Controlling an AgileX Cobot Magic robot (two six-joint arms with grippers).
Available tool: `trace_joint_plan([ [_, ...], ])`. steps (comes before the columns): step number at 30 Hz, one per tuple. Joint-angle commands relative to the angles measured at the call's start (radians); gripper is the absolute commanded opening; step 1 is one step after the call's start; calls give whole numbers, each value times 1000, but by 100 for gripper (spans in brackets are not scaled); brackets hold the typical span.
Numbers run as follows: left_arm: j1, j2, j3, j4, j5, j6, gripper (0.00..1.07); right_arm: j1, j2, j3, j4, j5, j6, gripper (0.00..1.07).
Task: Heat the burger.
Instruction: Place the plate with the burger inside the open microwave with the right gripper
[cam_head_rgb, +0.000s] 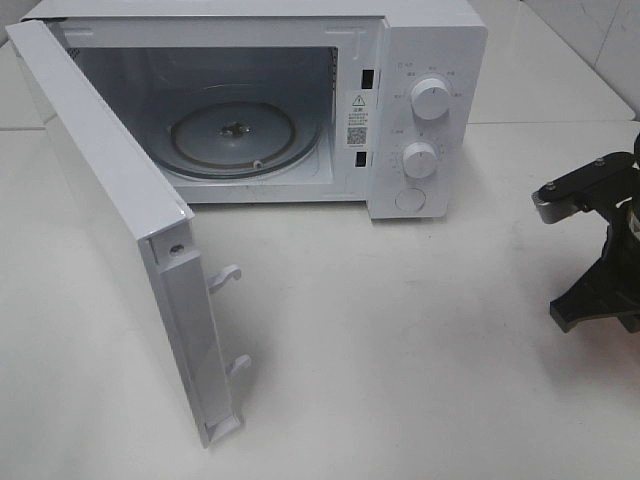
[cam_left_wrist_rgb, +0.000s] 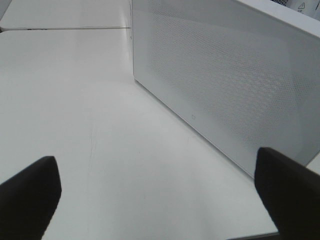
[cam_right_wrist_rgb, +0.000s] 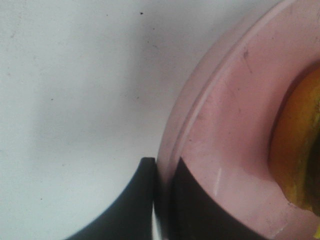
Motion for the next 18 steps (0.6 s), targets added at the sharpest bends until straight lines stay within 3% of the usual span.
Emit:
trace_joint_plan([
  [1, 0, -22, 2, -1, -8, 0, 103, 25, -35, 12, -63, 41, 10, 0],
  [18, 0, -22, 2, -1, -8, 0, 103, 216, -192, 68, -70, 173, 4, 0],
])
